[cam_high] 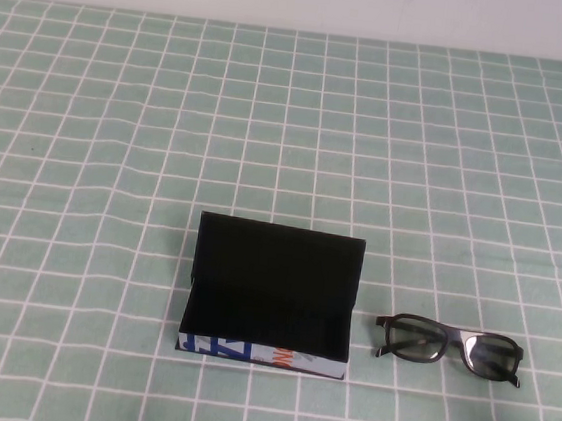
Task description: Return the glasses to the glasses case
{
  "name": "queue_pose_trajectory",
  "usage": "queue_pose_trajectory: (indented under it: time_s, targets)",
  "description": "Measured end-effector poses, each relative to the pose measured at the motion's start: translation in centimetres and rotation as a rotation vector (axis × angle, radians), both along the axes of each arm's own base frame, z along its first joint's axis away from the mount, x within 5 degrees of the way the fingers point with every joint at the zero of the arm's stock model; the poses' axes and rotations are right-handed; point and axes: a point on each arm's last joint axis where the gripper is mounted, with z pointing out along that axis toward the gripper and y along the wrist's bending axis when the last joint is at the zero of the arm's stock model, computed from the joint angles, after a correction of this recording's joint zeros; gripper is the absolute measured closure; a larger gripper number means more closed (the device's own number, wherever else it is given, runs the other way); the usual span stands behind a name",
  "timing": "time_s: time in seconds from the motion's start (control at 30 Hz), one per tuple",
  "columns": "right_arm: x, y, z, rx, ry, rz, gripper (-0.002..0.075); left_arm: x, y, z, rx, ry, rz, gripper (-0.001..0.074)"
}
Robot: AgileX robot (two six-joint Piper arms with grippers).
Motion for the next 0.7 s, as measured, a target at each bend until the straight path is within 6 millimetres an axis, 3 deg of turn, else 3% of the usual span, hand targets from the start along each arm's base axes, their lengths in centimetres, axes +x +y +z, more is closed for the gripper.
queue_pose_trajectory:
  time_s: [0.17, 0.37, 0.5, 0.7]
  targets:
    - [-1.4, -1.9, 2.2, 0.191, -0.323, -0.148, 0.0739, 0.0, 0.0, 0.0, 0.0, 0.0, 0.0, 0.0738]
    - [-3.5, -2.3, 4.9, 0.147, -0.596, -0.229, 0.0739, 0.0, 0.0, 0.0, 0.0, 0.0, 0.0, 0.0738]
    - [-4.9, -1.2, 9.3, 0.008, -0.684, -0.165, 0.0739, 0.0, 0.0, 0.0, 0.0, 0.0, 0.0, 0.0738]
    - [-8.7, 1.0, 15.7, -0.359, -0.815, -0.143, 0.0739, 0.0, 0.0, 0.0, -0.015, 0.003, -0.001, 0.0738]
